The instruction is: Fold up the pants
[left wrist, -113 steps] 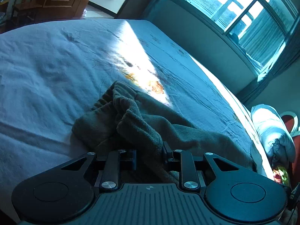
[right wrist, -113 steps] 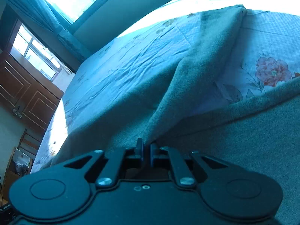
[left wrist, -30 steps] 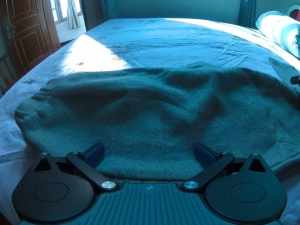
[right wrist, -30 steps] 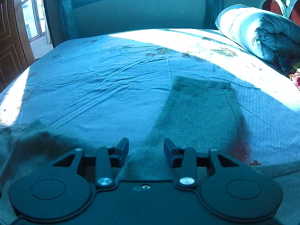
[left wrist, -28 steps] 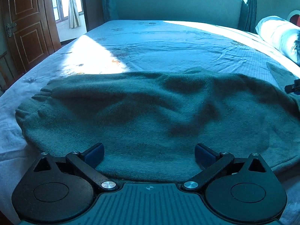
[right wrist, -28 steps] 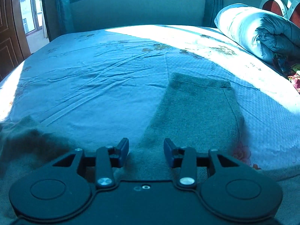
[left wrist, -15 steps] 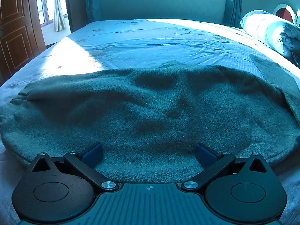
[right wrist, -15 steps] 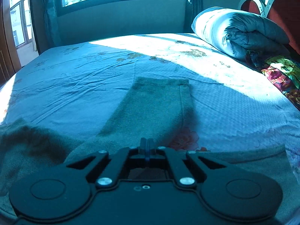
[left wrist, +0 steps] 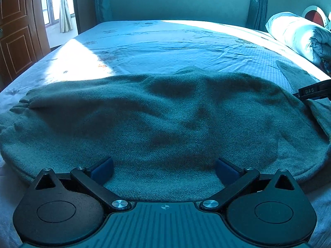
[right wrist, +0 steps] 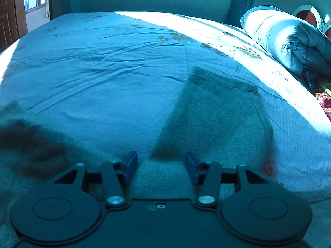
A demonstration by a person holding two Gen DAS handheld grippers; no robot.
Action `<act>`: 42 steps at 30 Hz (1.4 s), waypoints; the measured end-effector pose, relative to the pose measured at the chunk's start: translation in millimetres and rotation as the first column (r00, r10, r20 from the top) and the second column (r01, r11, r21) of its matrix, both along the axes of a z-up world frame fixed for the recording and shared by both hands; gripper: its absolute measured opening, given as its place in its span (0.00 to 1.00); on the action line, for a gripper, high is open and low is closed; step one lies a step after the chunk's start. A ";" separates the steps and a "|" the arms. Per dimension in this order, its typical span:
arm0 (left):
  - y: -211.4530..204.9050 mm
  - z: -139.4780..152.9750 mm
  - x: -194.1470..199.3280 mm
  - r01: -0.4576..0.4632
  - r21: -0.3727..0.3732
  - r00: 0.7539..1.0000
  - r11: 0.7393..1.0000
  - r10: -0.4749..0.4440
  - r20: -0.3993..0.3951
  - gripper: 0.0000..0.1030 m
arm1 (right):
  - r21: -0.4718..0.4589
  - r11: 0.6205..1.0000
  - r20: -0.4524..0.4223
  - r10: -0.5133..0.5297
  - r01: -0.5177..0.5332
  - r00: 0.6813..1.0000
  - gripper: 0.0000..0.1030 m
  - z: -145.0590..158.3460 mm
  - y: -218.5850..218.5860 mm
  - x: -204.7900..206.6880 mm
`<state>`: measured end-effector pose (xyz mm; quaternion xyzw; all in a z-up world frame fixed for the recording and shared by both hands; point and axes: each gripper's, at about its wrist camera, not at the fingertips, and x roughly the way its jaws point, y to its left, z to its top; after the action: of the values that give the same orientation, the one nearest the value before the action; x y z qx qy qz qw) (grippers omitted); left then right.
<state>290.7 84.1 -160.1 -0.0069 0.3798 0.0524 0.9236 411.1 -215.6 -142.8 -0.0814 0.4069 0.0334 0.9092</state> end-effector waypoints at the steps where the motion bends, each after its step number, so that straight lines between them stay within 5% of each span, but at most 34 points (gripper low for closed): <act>1: -0.9 0.0 -0.7 0.002 0.005 1.000 1.000 -0.002 0.002 1.00 | 0.017 1.000 -0.002 0.007 -0.007 1.000 0.00 1.3 -4.5 -1.7; 8: -0.8 -0.1 -3.8 0.021 0.010 1.000 1.000 -0.021 0.012 1.00 | 0.112 0.990 0.159 -0.100 0.083 0.982 0.00 56.0 -64.7 -75.1; 12: -1.1 0.7 -5.1 0.022 0.010 1.000 1.000 -0.022 0.014 1.00 | 0.176 0.966 0.118 -0.211 0.189 0.970 0.00 45.3 -112.4 -133.8; 15: -3.0 2.3 -6.0 0.021 0.017 1.000 1.000 -0.022 0.013 1.00 | 0.188 0.947 0.039 -0.272 0.260 0.962 0.22 21.9 -137.3 -148.6; 18: -6.5 5.1 -8.0 0.021 0.025 1.000 0.999 -0.021 0.012 1.00 | 0.144 0.963 0.121 -0.246 0.228 0.962 0.38 33.9 -128.5 -157.9; 24: -21.7 5.9 -5.4 0.001 0.020 1.000 1.000 -0.002 0.019 1.00 | -0.044 0.998 0.215 -0.025 0.035 0.976 0.36 49.8 -77.6 -136.0; 34: -38.8 7.0 -4.7 -0.007 0.021 1.000 1.000 0.007 -0.003 1.00 | -0.176 0.982 0.121 0.097 -0.075 0.988 0.33 18.5 -40.5 -62.3; 35: -39.2 6.4 -4.5 -0.008 0.025 1.000 1.000 0.008 -0.008 1.00 | -0.165 0.984 0.113 0.091 -0.071 0.989 0.31 17.0 -43.4 -57.7; 37: -41.5 5.5 -3.6 -0.008 0.038 1.000 0.999 0.009 -0.013 1.00 | -0.109 0.992 0.083 0.068 -0.059 0.994 0.00 16.9 -53.7 -51.1; 42: -44.3 3.4 -3.6 -0.010 0.052 1.000 0.999 0.011 -0.011 1.00 | 0.070 0.997 0.200 -0.050 0.037 0.978 0.00 47.4 -96.5 -76.6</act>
<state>287.1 39.9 -156.7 0.0155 0.3832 0.0671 0.9211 334.6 -312.1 -95.4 -0.0455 0.3129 0.0184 0.9485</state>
